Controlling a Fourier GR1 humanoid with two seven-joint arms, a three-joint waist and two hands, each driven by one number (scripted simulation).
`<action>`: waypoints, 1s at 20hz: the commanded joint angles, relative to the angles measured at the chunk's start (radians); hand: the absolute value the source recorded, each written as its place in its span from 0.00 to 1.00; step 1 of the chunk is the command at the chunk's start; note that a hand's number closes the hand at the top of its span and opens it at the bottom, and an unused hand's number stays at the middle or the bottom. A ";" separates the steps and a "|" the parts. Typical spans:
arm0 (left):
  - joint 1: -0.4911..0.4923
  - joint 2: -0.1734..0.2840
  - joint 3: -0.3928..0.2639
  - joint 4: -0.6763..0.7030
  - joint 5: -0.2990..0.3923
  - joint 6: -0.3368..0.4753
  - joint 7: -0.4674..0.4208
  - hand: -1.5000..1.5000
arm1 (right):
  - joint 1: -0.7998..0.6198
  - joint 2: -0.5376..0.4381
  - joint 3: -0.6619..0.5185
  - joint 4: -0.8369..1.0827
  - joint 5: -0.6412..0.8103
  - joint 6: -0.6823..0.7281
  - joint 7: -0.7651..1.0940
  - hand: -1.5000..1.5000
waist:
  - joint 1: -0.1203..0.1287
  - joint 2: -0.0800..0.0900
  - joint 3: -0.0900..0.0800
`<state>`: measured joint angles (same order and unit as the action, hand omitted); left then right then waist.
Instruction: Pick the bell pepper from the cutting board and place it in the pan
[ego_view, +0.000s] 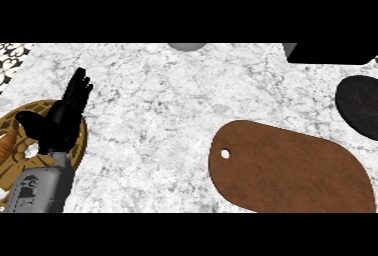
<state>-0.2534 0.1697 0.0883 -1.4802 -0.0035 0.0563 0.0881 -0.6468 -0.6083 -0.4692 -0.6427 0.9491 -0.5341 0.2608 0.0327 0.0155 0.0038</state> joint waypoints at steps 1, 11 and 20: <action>-0.019 -0.008 -0.011 0.026 -0.012 0.003 -0.006 0.50 | -0.013 -0.098 -0.077 0.178 -0.064 -0.045 -0.169 1.00 | 0.004 0.006 0.002; -0.013 0.012 0.006 0.009 0.011 -0.025 -0.009 0.50 | -0.065 -0.073 -0.237 0.369 -0.275 0.187 -0.290 0.00 | 0.017 0.010 0.005; -0.014 -0.011 -0.001 0.041 -0.001 -0.009 -0.025 0.50 | -0.022 -0.037 -0.327 0.372 -0.372 0.106 -0.565 0.00 | 0.006 0.005 0.003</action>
<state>-0.2740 0.1698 0.0908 -1.4574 0.0010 0.0418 0.0744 -0.6847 -0.6686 -0.7484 -0.2609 0.6329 -0.3934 -0.1887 0.0503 0.0258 0.0083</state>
